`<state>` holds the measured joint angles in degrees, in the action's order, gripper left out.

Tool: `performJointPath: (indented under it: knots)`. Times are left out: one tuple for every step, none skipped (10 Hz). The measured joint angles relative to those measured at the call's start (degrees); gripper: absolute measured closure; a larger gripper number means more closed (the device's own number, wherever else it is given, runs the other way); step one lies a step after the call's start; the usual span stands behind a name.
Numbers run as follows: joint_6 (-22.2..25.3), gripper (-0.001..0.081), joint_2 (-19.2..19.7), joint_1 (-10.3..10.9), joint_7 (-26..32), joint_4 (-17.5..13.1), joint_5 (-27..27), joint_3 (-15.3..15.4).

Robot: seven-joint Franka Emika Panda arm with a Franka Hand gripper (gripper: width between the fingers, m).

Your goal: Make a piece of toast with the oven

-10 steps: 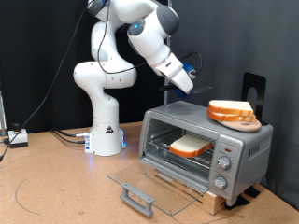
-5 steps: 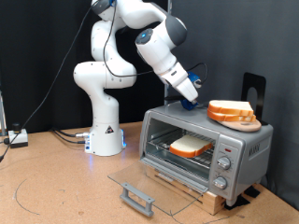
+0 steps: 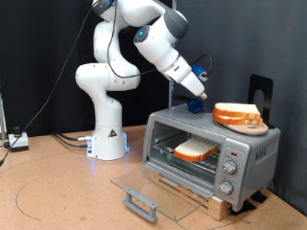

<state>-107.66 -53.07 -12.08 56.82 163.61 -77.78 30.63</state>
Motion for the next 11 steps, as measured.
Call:
performJointPath:
  knots:
    - [1.46,-0.0001,-0.89,-0.21,-0.08,-0.56,2.68,-2.43]
    - [2.90,-0.0001,-1.82,-0.51,-0.12,-0.87,4.90,-3.83]
    - [2.85,-0.0001,-1.59,-0.53,-0.31,-1.08,4.73,-3.71]
    - [1.90,-0.0001,-1.06,-1.29,-0.54,-1.31,4.73,-3.89]
    - [1.42,-0.0001,-0.18,-3.13,-0.85,-1.44,5.23,-4.39]
    - [1.32,-0.0001,0.84,-5.31,-1.36,-1.77,6.51,-4.92]
    - [1.23,-0.0001,1.76,-7.60,-2.41,-2.19,8.30,-5.33]
    - [1.25,-0.0001,2.55,-9.83,-3.60,-2.58,9.73,-5.79]
    - [1.67,-0.0001,3.35,-11.78,-4.23,-2.95,10.76,-6.83]
    - [2.46,-0.0001,4.33,-13.39,-4.20,-3.39,11.87,-8.37]
    - [3.03,-0.0001,5.41,-14.76,-3.70,-3.97,13.23,-10.02]
